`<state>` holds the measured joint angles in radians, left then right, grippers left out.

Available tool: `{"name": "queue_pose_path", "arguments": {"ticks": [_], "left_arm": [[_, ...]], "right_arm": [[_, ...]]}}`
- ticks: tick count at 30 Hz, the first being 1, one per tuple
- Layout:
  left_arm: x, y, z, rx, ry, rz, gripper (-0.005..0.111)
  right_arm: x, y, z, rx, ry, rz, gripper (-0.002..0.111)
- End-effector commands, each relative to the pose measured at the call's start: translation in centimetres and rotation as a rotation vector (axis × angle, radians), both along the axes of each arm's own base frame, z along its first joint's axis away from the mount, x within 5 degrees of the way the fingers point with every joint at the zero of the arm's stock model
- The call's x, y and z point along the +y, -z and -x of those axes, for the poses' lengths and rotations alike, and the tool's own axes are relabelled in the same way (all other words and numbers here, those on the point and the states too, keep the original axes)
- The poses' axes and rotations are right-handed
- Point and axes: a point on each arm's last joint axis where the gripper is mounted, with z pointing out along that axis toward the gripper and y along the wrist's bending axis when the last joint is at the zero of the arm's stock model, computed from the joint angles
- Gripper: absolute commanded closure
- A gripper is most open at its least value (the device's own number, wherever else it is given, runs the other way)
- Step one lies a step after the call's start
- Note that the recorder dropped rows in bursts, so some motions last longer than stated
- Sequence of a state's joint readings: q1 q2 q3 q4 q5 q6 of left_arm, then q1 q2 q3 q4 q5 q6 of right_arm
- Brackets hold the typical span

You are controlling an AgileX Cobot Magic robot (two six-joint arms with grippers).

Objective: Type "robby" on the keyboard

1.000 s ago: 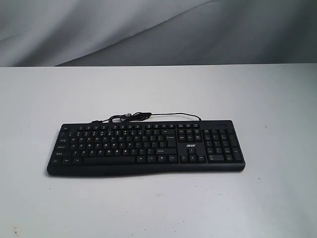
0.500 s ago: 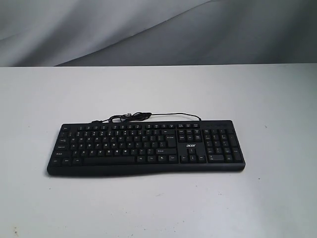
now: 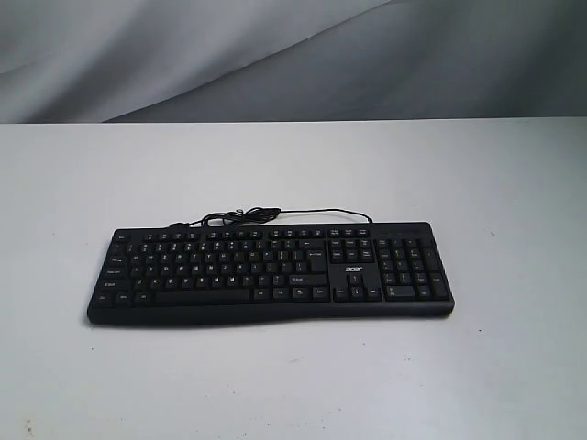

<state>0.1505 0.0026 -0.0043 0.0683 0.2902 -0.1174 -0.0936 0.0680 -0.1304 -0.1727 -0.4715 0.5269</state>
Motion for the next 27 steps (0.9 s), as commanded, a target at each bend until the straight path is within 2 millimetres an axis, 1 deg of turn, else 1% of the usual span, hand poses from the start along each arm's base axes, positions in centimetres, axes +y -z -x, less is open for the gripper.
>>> {"name": "queue_pose_path", "arguments": {"ticks": [1,2,3,4,6,7,8,9,10,13,14,15,16,18,19,21,22,23,26,27], "left_arm": [[0.0,0.1,0.0,-0.005,-0.002,0.011,0.106],[0.0,0.1,0.0,-0.005,-0.002,0.011,0.106],[0.0,0.1,0.0,-0.005,-0.002,0.011,0.106],[0.0,0.1,0.0,-0.005,-0.002,0.011,0.106],[0.0,0.1,0.0,-0.005,-0.002,0.011,0.106],[0.0,0.1,0.0,-0.005,-0.002,0.011,0.106],[0.0,0.1,0.0,-0.005,-0.002,0.011,0.106],[0.0,0.1,0.0,-0.005,-0.002,0.011,0.106],[0.0,0.1,0.0,-0.005,-0.002,0.011,0.106],[0.0,0.1,0.0,-0.005,-0.002,0.011,0.106],[0.0,0.1,0.0,-0.005,-0.002,0.011,0.106],[0.0,0.1,0.0,-0.005,-0.002,0.011,0.106],[0.0,0.1,0.0,-0.005,-0.002,0.011,0.106],[0.0,0.1,0.0,-0.005,-0.002,0.011,0.106],[0.0,0.1,0.0,-0.005,-0.002,0.011,0.106],[0.0,0.1,0.0,-0.005,-0.002,0.011,0.106],[0.0,0.1,0.0,-0.005,-0.002,0.011,0.106],[0.0,0.1,0.0,-0.005,-0.002,0.011,0.106],[0.0,0.1,0.0,-0.005,-0.002,0.011,0.106],[0.0,0.1,0.0,-0.005,-0.002,0.011,0.106]], "right_arm": [[-0.1,-4.1,-2.4,0.115,0.016,0.041,0.108],[-0.2,-5.2,-3.1,0.128,0.019,0.047,0.108],[-0.2,-6.2,-4.2,0.159,0.025,0.062,0.108],[-0.5,-7.7,-6.8,0.252,0.046,0.095,0.108],[-1.2,-9.9,-10.9,0.404,0.094,0.140,0.108],[-1.7,-11.2,-13.7,0.507,0.141,0.189,0.108],[-2.1,-11.5,-14.8,0.569,0.178,0.217,0.108],[-3.1,-12.6,-17.1,0.701,0.270,0.267,0.108],[-3.6,-13.4,-17.8,0.746,0.318,0.297,0.108],[-5.9,-15.2,-21.4,1.090,0.519,0.470,0.108],[-6.2,-15.6,-22.3,1.151,0.537,0.523,0.108],[-6.1,-15.9,-23.2,1.187,0.501,0.568,0.108],[-5.5,-16.1,-24.2,1.190,0.420,0.619,0.108],[-4.4,-15.8,-25.4,1.198,0.258,0.714,0.108],[-3.6,-15.4,-26.0,1.193,0.147,0.765,0.108],[-1.3,-13.3,-27.5,1.180,-0.182,0.869,0.108],[-0.3,-11.9,-28.5,1.183,-0.333,0.887,0.108],[0.6,-10.5,-29.4,1.206,-0.407,0.894,0.108],[2.7,-6.3,-31.5,1.304,-0.491,0.973,0.108],[3.7,-4.6,-32.2,1.337,-0.520,1.015,0.108]]}}
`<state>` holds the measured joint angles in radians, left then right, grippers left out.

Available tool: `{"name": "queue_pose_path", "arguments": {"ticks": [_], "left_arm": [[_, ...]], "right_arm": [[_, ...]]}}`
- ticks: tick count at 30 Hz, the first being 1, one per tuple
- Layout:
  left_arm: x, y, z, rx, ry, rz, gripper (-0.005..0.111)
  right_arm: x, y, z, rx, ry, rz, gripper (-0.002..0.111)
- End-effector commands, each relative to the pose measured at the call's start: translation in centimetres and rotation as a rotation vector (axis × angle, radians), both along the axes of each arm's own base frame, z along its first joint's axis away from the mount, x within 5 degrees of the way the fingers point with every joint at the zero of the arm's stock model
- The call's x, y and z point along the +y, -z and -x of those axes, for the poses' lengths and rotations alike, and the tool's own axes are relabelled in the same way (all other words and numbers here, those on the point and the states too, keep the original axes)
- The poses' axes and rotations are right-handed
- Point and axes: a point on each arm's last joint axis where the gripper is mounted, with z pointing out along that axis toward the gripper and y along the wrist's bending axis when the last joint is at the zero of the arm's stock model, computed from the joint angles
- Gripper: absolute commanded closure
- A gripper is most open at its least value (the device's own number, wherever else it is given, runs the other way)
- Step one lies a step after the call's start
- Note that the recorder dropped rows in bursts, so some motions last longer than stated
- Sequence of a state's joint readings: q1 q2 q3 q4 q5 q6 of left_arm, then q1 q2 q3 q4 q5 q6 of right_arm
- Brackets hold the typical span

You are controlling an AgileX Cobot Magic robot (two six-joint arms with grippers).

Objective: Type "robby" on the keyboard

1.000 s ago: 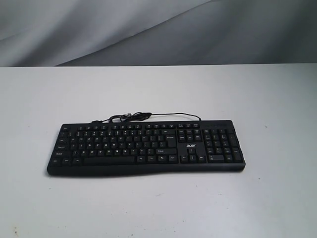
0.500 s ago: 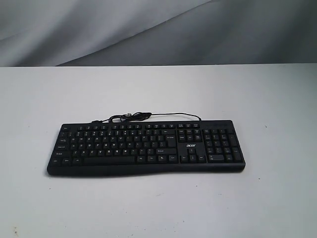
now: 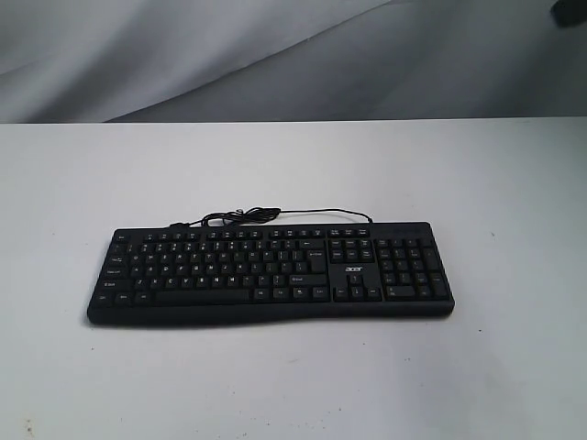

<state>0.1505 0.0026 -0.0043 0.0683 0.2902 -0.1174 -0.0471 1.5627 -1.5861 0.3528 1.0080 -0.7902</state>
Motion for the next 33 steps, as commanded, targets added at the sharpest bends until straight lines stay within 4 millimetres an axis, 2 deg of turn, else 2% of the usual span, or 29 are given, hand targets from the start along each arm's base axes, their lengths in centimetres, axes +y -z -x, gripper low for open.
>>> {"name": "queue_pose_path", "arguments": {"ticks": [1,5,9,13,18,25,33], "left_arm": [[0.0,0.1,0.0,-0.005,-0.002,0.011,0.106],[0.0,0.1,0.0,-0.005,-0.002,0.011,0.106],[0.0,0.1,0.0,-0.005,-0.002,0.011,0.106],[0.0,0.1,0.0,-0.005,-0.002,0.011,0.106],[0.0,0.1,0.0,-0.005,-0.002,0.011,0.106],[0.0,0.1,0.0,-0.005,-0.002,0.011,0.106],[0.0,0.1,0.0,-0.005,-0.002,0.011,0.106]], "right_arm": [[4.2,6.7,-2.9,0.174,-0.164,0.082,0.108],[9.8,12.6,-4.7,0.258,-0.295,0.141,0.108],[16.9,16.9,-4.7,0.233,-0.452,0.167,0.108],[22.9,19.2,-3.6,0.239,-0.614,0.194,0.108],[29.3,19.2,-3.2,0.232,-0.780,0.088,0.108],[34.1,20.7,-3.7,0.218,-0.879,0.072,0.108],[36.2,24.5,-4.9,0.236,-0.896,0.063,0.108]]}}
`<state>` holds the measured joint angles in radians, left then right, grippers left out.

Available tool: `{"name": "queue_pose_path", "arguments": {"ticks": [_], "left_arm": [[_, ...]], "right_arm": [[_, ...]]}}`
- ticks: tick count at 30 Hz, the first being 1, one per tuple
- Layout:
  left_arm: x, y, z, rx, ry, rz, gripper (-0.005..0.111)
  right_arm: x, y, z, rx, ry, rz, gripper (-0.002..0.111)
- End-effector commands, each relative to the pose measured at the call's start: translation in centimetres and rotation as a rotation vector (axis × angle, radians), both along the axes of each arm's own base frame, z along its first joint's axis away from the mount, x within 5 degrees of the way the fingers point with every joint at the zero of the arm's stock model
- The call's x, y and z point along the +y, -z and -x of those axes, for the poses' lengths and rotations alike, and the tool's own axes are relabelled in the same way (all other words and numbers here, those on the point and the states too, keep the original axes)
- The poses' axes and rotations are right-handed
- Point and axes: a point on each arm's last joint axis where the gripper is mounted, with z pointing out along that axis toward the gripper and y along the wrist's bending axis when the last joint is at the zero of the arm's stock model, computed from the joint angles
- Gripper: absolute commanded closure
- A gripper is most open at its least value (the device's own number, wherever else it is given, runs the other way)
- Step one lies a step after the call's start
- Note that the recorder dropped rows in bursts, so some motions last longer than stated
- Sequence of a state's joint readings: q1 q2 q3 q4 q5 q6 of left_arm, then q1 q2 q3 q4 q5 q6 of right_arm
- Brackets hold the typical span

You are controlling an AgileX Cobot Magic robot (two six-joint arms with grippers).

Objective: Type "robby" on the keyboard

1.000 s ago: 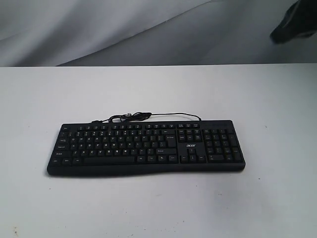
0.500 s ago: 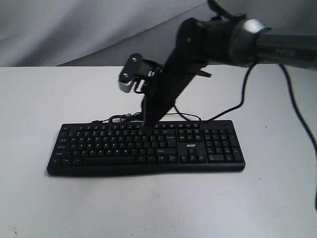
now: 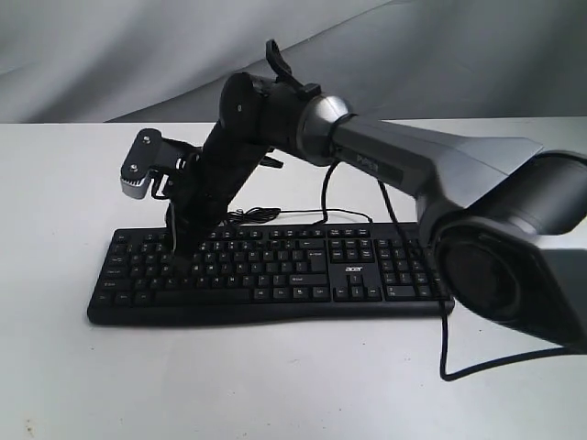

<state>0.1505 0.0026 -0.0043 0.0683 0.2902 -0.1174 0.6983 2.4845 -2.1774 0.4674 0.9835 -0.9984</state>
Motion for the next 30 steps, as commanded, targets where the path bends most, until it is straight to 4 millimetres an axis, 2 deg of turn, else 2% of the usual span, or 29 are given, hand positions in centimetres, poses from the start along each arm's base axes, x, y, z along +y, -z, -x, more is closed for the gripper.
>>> {"name": "queue_pose_path", "arguments": {"ticks": [1,10,30], "left_arm": [[0.0,0.1,0.0,-0.005,-0.002,0.011,0.106],[0.0,0.1,0.0,-0.005,-0.002,0.011,0.106],[0.0,0.1,0.0,-0.005,-0.002,0.011,0.106]], "right_arm": [[0.5,1.1,-0.4,0.000,-0.002,-0.005,0.108],[0.6,2.4,-0.9,-0.007,0.041,0.000,0.108],[0.8,2.5,-0.5,0.003,0.033,0.014,0.108]]}}
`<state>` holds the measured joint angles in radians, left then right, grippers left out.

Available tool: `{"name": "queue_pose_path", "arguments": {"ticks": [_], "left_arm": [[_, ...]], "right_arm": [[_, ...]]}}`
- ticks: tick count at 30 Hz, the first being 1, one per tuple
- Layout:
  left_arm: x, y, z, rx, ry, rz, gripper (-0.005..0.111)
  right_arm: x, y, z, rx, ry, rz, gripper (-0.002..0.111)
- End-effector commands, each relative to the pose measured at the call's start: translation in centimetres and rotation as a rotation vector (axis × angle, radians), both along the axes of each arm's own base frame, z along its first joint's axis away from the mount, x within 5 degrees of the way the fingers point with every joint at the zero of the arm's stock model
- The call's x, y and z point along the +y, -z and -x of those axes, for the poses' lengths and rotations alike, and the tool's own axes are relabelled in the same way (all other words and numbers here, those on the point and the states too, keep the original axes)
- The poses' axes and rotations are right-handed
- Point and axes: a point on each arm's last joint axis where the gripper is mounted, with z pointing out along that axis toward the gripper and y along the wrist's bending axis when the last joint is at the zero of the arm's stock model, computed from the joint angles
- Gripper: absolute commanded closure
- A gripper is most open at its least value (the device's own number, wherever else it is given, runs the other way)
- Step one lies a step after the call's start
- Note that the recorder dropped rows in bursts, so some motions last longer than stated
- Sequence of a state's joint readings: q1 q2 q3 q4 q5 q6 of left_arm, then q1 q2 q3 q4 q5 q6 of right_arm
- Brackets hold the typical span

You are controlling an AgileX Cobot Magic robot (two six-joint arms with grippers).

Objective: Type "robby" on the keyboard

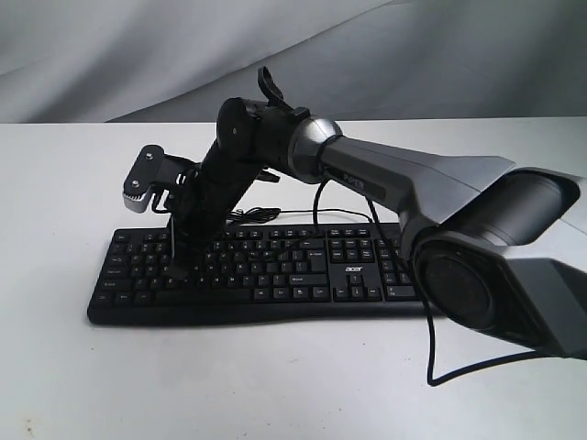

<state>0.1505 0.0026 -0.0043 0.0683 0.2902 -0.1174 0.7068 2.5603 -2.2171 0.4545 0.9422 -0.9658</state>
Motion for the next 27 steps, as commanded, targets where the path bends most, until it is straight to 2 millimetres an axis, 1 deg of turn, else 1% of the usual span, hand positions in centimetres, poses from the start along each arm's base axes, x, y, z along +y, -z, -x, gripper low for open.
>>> {"name": "queue_pose_path", "arguments": {"ticks": [1,8,13,17,20,22,24,25,27], "left_arm": [[0.0,0.1,0.0,-0.005,-0.002,0.011,0.106],[0.0,0.1,0.0,-0.005,-0.002,0.011,0.106],[0.0,0.1,0.0,-0.005,-0.002,0.011,0.106],[0.0,0.1,0.0,-0.005,-0.002,0.011,0.106],[0.0,0.1,0.0,-0.005,-0.002,0.011,0.106],[0.0,0.1,0.0,-0.005,-0.002,0.011,0.106],[0.0,0.1,0.0,-0.005,-0.002,0.011,0.106],[0.0,0.1,0.0,-0.005,-0.002,0.011,0.106],[0.0,0.1,0.0,-0.005,-0.002,0.011,0.106]], "right_arm": [[0.0,-0.4,0.1,-0.001,-0.002,0.005,0.108],[0.0,-0.4,0.1,0.004,-0.003,0.008,0.108],[-0.2,0.4,0.3,0.017,0.001,0.020,0.108],[-0.2,0.4,0.3,0.020,0.003,0.022,0.108],[-0.2,-0.5,0.3,0.004,0.001,0.011,0.108],[-0.3,-1.6,0.3,-0.015,-0.001,0.005,0.108],[-0.5,-2.9,0.3,-0.047,-0.007,0.007,0.108],[-0.6,-4.0,0.4,-0.057,-0.017,0.009,0.108],[-1.0,-5.5,0.8,-0.062,-0.035,0.023,0.108]]}}
